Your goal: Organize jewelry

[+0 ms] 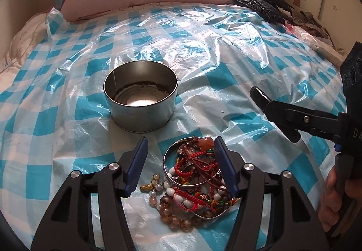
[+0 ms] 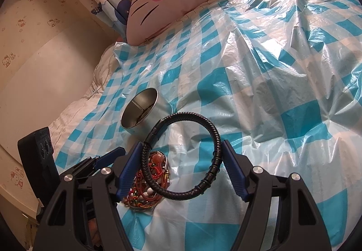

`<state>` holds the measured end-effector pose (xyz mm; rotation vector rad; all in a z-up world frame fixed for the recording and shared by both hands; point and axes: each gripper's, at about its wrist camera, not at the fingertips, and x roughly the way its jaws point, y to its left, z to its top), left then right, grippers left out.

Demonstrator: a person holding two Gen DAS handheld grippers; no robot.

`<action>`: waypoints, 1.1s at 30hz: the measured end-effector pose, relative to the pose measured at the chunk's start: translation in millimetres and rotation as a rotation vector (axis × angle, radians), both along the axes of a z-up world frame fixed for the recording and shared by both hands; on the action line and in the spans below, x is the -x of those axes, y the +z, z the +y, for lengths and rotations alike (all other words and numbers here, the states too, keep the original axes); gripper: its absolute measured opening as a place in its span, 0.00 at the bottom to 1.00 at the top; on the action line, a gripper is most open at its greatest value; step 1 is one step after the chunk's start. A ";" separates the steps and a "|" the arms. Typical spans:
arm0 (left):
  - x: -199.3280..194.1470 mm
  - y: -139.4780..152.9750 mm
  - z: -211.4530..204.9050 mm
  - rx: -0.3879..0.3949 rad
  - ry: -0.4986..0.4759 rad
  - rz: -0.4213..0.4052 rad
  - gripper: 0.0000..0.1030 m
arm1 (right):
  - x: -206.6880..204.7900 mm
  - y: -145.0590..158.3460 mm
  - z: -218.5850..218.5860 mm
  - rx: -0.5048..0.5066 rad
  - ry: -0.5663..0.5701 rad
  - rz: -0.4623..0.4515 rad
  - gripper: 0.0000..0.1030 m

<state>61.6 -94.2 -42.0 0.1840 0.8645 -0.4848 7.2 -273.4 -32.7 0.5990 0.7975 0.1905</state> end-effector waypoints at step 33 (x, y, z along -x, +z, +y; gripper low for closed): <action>-22.4 104.3 35.3 0.413 -0.079 -0.003 0.04 | -0.9 22.5 5.6 0.010 0.008 -0.128 0.67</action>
